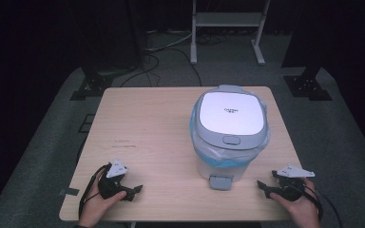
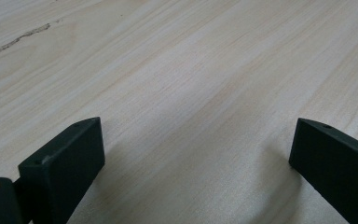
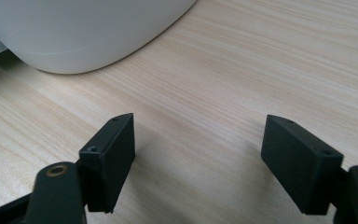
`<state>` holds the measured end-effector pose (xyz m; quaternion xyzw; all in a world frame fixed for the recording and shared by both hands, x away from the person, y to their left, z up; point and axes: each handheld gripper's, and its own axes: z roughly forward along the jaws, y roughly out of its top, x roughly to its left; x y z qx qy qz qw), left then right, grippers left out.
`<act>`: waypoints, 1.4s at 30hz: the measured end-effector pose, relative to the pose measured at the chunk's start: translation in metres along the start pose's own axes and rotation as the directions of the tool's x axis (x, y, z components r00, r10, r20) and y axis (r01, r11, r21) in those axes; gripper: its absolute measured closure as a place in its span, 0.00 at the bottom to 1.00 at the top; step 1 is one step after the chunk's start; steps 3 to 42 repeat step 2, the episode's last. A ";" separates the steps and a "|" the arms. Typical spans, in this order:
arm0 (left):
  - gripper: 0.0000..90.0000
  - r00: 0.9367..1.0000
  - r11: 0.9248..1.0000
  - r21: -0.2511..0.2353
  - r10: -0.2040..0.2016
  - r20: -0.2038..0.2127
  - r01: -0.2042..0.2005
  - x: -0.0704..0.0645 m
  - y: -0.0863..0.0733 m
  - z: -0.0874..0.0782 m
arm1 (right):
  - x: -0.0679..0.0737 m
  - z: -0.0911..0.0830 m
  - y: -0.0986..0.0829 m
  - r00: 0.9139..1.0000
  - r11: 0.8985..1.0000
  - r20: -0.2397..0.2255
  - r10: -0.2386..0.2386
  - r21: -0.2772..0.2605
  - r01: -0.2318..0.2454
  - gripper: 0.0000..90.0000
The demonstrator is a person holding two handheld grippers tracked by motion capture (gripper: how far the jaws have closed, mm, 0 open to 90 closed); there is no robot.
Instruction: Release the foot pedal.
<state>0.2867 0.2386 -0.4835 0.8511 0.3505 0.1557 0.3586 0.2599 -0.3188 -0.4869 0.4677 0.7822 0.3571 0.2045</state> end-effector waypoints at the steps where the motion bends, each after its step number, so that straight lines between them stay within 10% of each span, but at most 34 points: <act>1: 0.03 1.000 1.000 0.000 0.000 0.000 0.000 0.000 0.000 0.000 | 0.000 0.000 0.000 1.000 1.000 0.000 0.000 0.001 0.000 0.26; 42: 0.03 1.000 1.000 0.000 0.000 0.000 0.000 0.000 0.000 0.000 | 0.000 0.000 0.000 1.000 1.000 0.002 0.002 0.002 -0.002 0.25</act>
